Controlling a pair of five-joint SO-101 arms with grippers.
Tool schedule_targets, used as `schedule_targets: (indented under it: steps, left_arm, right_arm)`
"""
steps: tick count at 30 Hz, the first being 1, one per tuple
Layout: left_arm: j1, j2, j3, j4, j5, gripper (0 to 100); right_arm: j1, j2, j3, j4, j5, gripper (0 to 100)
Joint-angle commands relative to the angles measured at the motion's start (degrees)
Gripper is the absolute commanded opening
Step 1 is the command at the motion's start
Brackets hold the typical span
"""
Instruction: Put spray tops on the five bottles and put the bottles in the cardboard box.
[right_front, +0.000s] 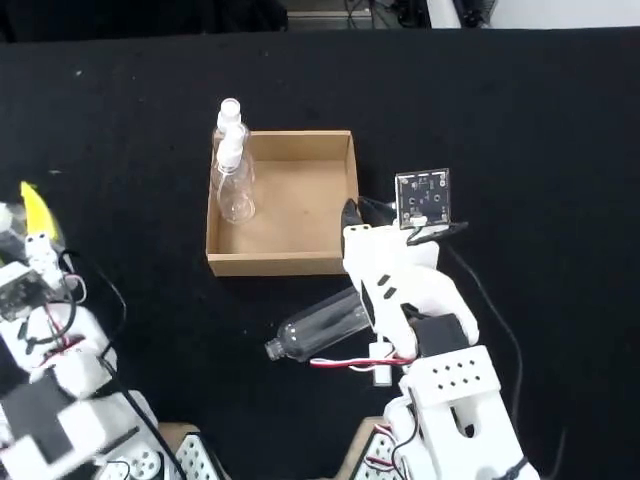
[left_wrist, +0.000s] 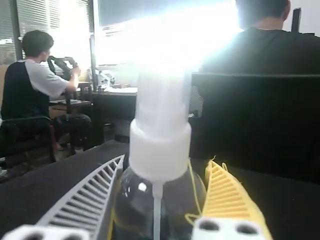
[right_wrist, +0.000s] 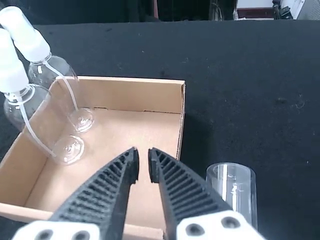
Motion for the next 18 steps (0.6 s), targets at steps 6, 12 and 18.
schedule_targets:
  steps: [6, 12, 18]
  left_arm:
    - [12.3, -39.9, 4.3, 37.6, 0.4, 3]
    - [22.3, -63.0, 9.3, 53.9, 0.7, 3]
    - [30.0, -82.5, 9.7, 75.2, 0.9, 3]
  right_arm:
    - [1.0, -1.1, -0.7, -1.7, 0.5, 2.5]
    - [0.7, -1.1, -0.6, -1.7, 0.5, 2.5]
    - [0.7, -1.1, -0.7, -1.7, 0.5, 2.5]
